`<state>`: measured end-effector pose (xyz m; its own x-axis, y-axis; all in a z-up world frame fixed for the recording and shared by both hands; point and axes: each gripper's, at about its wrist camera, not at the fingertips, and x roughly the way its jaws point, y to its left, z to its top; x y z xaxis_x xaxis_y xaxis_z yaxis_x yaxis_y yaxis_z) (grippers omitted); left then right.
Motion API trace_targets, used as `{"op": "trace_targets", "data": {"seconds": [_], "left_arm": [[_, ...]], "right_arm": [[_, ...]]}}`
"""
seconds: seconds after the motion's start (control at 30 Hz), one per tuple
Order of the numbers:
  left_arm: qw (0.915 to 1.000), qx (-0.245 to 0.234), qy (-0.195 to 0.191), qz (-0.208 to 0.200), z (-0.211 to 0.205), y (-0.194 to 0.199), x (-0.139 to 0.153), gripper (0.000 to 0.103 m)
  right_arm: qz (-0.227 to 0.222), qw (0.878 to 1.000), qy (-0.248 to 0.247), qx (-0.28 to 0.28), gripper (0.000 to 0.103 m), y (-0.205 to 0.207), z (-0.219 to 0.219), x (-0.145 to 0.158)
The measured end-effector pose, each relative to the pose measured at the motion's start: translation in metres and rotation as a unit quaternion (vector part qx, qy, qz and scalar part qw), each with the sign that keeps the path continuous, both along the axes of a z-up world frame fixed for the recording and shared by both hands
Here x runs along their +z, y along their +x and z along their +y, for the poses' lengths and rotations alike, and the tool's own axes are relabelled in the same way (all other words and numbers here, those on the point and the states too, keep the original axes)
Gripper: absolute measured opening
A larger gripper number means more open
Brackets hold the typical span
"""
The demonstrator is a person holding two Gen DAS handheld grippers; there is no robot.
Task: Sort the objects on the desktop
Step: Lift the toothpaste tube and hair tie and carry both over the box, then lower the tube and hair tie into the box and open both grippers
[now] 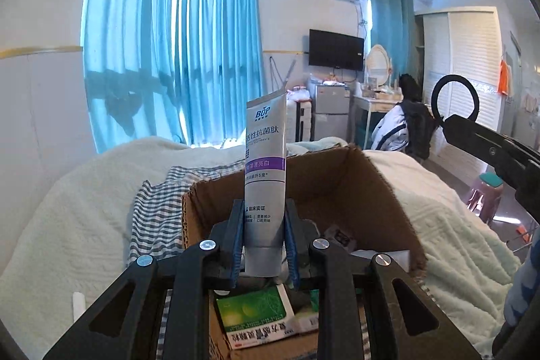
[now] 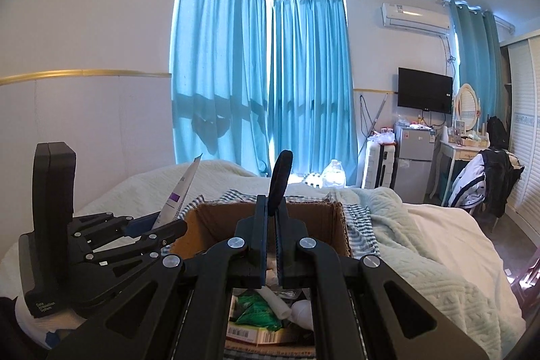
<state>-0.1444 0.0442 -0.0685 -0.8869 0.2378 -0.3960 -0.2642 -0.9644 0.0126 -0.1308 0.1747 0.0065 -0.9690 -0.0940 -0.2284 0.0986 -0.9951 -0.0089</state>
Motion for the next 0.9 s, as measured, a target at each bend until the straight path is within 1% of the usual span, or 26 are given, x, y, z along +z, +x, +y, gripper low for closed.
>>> {"op": "trace_targets", "data": {"seconds": [0.2, 0.3, 0.37, 0.43, 0.53, 0.63, 0.7, 0.73, 0.8, 0.87, 0.9], "left_arm": [[0.9996, 0.004, -0.002, -0.027, 0.0, -0.029, -0.026, 0.021], [0.999, 0.004, -0.002, -0.045, 0.003, -0.043, -0.039, 0.021], [0.9983, 0.004, -0.004, -0.058, 0.006, -0.05, -0.048, 0.021], [0.9967, 0.001, -0.004, -0.082, 0.008, -0.06, -0.061, 0.022], [0.994, -0.007, -0.008, -0.109, 0.013, -0.07, -0.073, 0.022], [0.9925, -0.01, -0.014, -0.121, 0.014, -0.076, -0.081, 0.022], [0.9918, -0.012, -0.008, -0.127, 0.011, -0.079, -0.081, 0.026], [0.9917, -0.011, -0.006, -0.128, 0.009, -0.079, -0.081, 0.034], [0.992, -0.009, -0.001, -0.126, 0.006, -0.077, -0.079, 0.052], [0.9935, -0.006, -0.004, -0.114, 0.006, -0.072, -0.076, 0.055], [0.9941, -0.002, -0.008, -0.108, 0.007, -0.068, -0.074, 0.057]], "right_arm": [[-0.021, 1.0, -0.002, 0.001, 0.003, -0.033, 0.005, -0.022], [-0.04, 0.999, -0.002, 0.005, 0.003, -0.05, 0.007, -0.036], [-0.054, 0.999, -0.004, 0.007, 0.003, -0.061, 0.009, -0.049], [-0.069, 0.998, -0.005, 0.01, 0.003, -0.072, 0.011, -0.061], [-0.1, 0.995, -0.003, 0.009, 0.003, -0.091, 0.012, -0.082], [-0.142, 0.99, -0.004, 0.002, 0.004, -0.109, 0.015, -0.102], [-0.157, 0.988, 0.0, -0.003, 0.004, -0.116, 0.017, -0.111], [-0.161, 0.987, 0.003, -0.009, 0.007, -0.117, 0.019, -0.114], [-0.162, 0.987, 0.006, -0.017, 0.017, -0.118, 0.022, -0.117], [-0.157, 0.987, 0.004, -0.022, 0.036, -0.114, 0.025, -0.116], [-0.152, 0.988, 0.005, -0.025, 0.039, -0.112, 0.026, -0.114]]}}
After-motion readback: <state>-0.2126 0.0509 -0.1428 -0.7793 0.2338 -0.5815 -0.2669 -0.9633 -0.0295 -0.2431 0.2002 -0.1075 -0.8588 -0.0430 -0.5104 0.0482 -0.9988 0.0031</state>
